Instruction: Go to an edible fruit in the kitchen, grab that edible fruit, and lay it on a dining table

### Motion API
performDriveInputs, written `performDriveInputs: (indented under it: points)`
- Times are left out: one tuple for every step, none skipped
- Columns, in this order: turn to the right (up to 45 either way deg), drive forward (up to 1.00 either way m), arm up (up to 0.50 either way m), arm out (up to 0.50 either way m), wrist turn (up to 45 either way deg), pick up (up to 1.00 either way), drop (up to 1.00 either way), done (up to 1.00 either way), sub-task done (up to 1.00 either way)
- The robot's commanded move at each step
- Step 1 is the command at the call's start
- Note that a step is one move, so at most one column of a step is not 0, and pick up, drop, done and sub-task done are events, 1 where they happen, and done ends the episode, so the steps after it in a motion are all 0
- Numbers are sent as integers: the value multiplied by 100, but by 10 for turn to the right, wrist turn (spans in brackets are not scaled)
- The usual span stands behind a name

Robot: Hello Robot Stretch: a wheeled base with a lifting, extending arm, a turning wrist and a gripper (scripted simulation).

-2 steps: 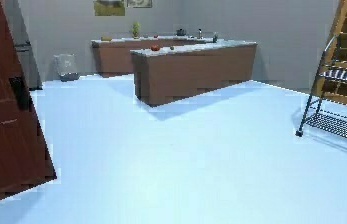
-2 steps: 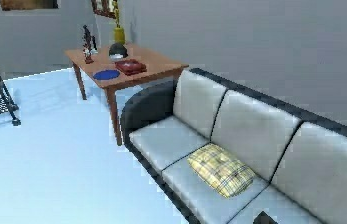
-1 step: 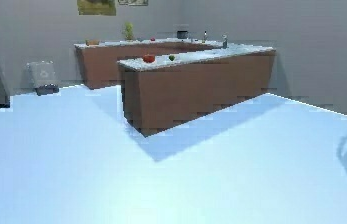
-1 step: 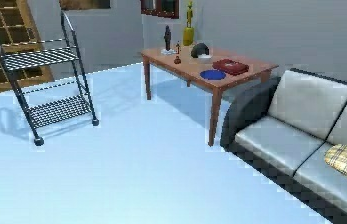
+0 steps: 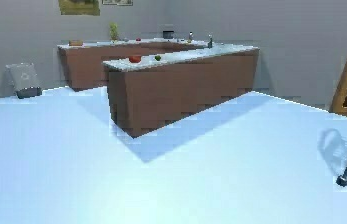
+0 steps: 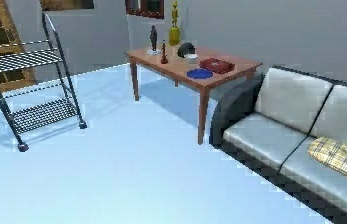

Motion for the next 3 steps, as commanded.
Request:
performDriveInputs:
  points:
    - [0, 100, 0, 0, 0, 0, 0, 0, 0]
    - [0, 85, 0, 0, 0, 0, 0, 0, 0]
    - [-450, 0, 0, 0, 0, 0, 0, 0, 0]
